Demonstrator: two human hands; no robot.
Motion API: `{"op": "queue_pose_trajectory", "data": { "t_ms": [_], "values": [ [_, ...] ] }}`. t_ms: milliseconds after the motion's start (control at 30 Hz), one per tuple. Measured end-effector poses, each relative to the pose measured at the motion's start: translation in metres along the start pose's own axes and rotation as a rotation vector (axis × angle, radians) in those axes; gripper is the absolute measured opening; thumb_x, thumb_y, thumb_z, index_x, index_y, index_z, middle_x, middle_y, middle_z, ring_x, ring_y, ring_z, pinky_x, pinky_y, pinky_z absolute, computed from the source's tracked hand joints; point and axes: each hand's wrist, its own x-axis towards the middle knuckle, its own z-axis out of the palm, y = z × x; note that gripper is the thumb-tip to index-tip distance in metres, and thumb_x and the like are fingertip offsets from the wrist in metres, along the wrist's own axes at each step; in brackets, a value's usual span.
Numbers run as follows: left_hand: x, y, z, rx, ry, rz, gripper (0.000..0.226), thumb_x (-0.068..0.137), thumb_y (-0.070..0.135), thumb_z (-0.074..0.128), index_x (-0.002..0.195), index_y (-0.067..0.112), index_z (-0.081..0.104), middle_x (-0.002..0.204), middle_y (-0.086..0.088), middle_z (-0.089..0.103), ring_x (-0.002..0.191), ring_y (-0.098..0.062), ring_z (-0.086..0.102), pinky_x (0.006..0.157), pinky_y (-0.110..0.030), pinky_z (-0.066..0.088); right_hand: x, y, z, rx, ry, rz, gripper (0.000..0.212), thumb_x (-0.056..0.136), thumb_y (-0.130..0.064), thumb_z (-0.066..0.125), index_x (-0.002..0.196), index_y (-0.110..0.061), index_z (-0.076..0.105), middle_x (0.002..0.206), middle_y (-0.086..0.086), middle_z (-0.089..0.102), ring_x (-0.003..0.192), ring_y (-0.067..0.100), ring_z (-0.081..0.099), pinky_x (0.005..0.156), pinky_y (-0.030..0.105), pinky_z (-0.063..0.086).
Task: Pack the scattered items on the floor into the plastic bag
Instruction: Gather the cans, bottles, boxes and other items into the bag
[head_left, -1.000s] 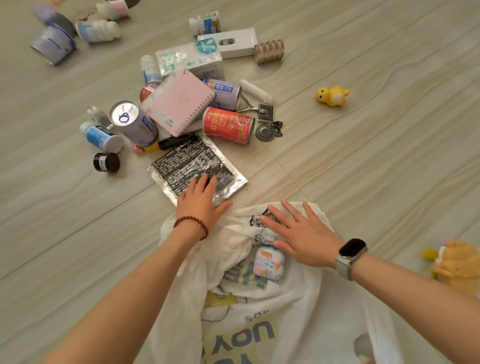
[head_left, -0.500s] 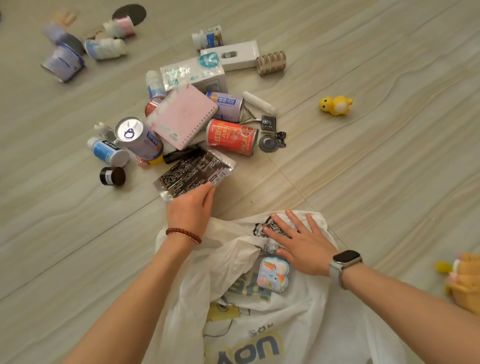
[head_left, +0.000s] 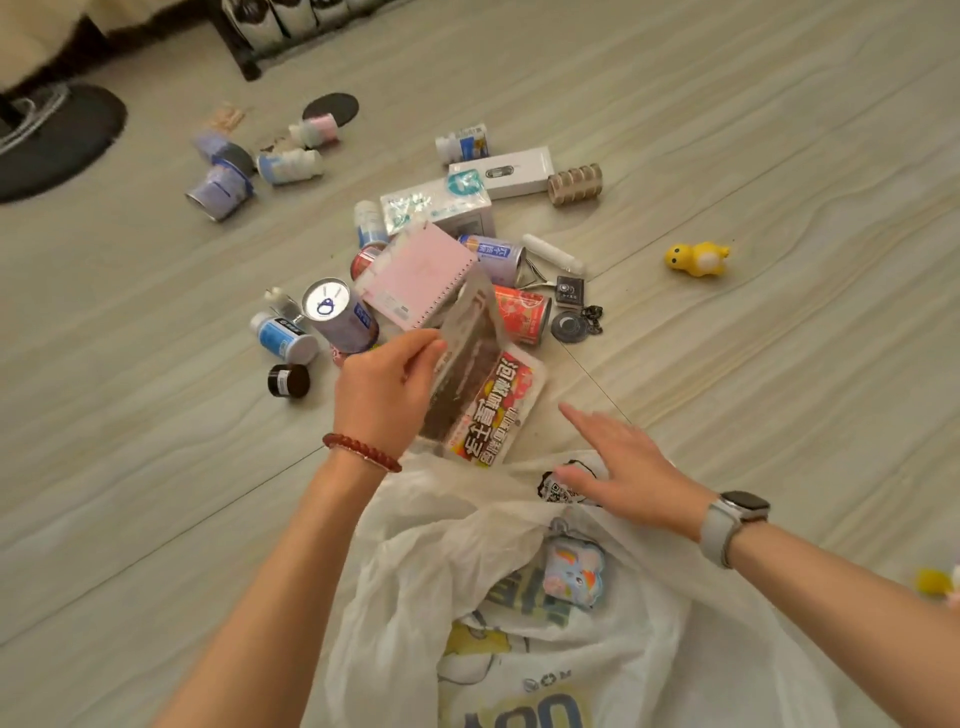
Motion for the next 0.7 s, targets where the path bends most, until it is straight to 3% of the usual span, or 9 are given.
{"op": "queue_pose_trajectory", "data": {
  "t_ms": [100, 167, 233, 300, 367, 400, 467, 567, 700],
  "values": [
    [-0.011, 0.011, -0.011, -0.215, -0.129, 0.053, 0.024, 0.079, 0.017, 0.058, 0.092, 0.003, 0.072, 0.079, 0.007, 0.067, 0.068, 0.010, 0.059, 0.064, -0.006, 0.045, -0.003, -0.022, -0.018, 0.246, 0.209, -0.115, 0.096, 0.079, -0.043, 0.064, 0.143, -0.031, -0.006, 0.145, -0.020, 0.003, 0.134, -0.005, -0.003, 0.112, 0.021, 0.003],
    [-0.017, 0.017, -0.019, -0.317, -0.172, 0.068, 0.027, 0.078, 0.022, 0.061, 0.098, 0.006, 0.068, 0.077, 0.022, 0.063, 0.068, 0.018, 0.058, 0.063, -0.003, 0.046, -0.002, -0.023, -0.032, 0.225, 0.371, -0.166, 0.105, 0.072, -0.038, 0.072, 0.142, -0.029, -0.006, 0.144, -0.018, -0.002, 0.136, -0.001, -0.006, 0.112, 0.021, 0.000],
    [-0.018, 0.021, -0.028, -0.413, -0.164, 0.076, 0.033, 0.076, 0.029, 0.057, 0.102, 0.009, 0.063, 0.069, 0.035, 0.063, 0.068, 0.017, 0.059, 0.062, -0.004, 0.047, 0.000, -0.018, -0.050, 0.186, 0.460, -0.154, 0.094, 0.072, -0.032, 0.073, 0.143, -0.022, 0.013, 0.145, -0.011, 0.014, 0.138, 0.006, 0.005, 0.113, 0.024, 0.005],
    [-0.017, 0.025, -0.035, -0.459, -0.143, 0.111, 0.029, 0.077, 0.026, 0.055, 0.102, 0.011, 0.059, 0.069, 0.040, 0.063, 0.068, 0.016, 0.060, 0.061, -0.002, 0.047, 0.001, -0.013, -0.064, 0.208, 0.432, -0.134, 0.053, 0.077, -0.025, 0.069, 0.126, -0.015, 0.049, 0.120, -0.011, 0.048, 0.117, 0.001, 0.040, 0.101, 0.024, 0.029],
    [-0.014, 0.029, -0.040, -0.458, -0.110, 0.150, 0.026, 0.078, 0.023, 0.055, 0.101, 0.011, 0.059, 0.076, 0.030, 0.066, 0.070, 0.017, 0.059, 0.063, -0.002, 0.047, 0.001, -0.011, -0.069, 0.272, 0.430, -0.159, 0.016, 0.082, -0.017, 0.065, 0.097, -0.013, 0.063, 0.079, -0.015, 0.058, 0.073, -0.007, 0.052, 0.072, 0.021, 0.040],
    [-0.014, 0.030, -0.042, -0.446, -0.097, 0.168, 0.025, 0.078, 0.022, 0.055, 0.101, 0.011, 0.059, 0.082, 0.017, 0.067, 0.072, 0.018, 0.059, 0.065, -0.002, 0.047, 0.000, -0.012, -0.069, 0.338, 0.459, -0.170, 0.008, 0.083, -0.011, 0.063, 0.090, -0.014, 0.065, 0.071, -0.017, 0.059, 0.065, -0.007, 0.053, 0.066, 0.018, 0.042],
    [-0.015, 0.033, -0.044, -0.419, -0.105, 0.208, 0.023, 0.078, 0.020, 0.056, 0.099, 0.012, 0.063, 0.085, 0.008, 0.065, 0.075, 0.021, 0.058, 0.068, -0.001, 0.047, -0.002, -0.012, -0.069, 0.604, 0.525, -0.159, 0.020, 0.086, 0.000, 0.056, 0.083, -0.018, 0.066, 0.066, -0.015, 0.066, 0.061, -0.004, 0.059, 0.060, 0.015, 0.049],
    [-0.021, 0.037, -0.041, -0.414, -0.264, 0.278, 0.020, 0.079, 0.022, 0.059, 0.095, 0.016, 0.069, 0.084, 0.029, 0.068, 0.082, 0.013, 0.062, 0.075, -0.006, 0.049, -0.009, -0.016, -0.075, 1.143, 0.393, -0.040, 0.027, 0.092, -0.002, 0.043, 0.079, -0.011, 0.065, 0.077, 0.003, 0.065, 0.066, 0.014, 0.065, 0.058, 0.023, 0.057],
    [-0.050, 0.042, -0.016, -0.266, -0.501, 0.454, 0.029, 0.087, 0.036, 0.052, 0.090, 0.017, 0.074, 0.093, 0.004, 0.074, 0.086, -0.007, 0.069, 0.072, -0.031, 0.058, -0.011, -0.008, -0.068, 1.275, 0.302, 0.207, 0.025, 0.093, -0.019, 0.046, 0.094, 0.002, 0.060, 0.089, 0.006, 0.060, 0.076, 0.018, 0.059, 0.066, 0.026, 0.056]
  ]
}}
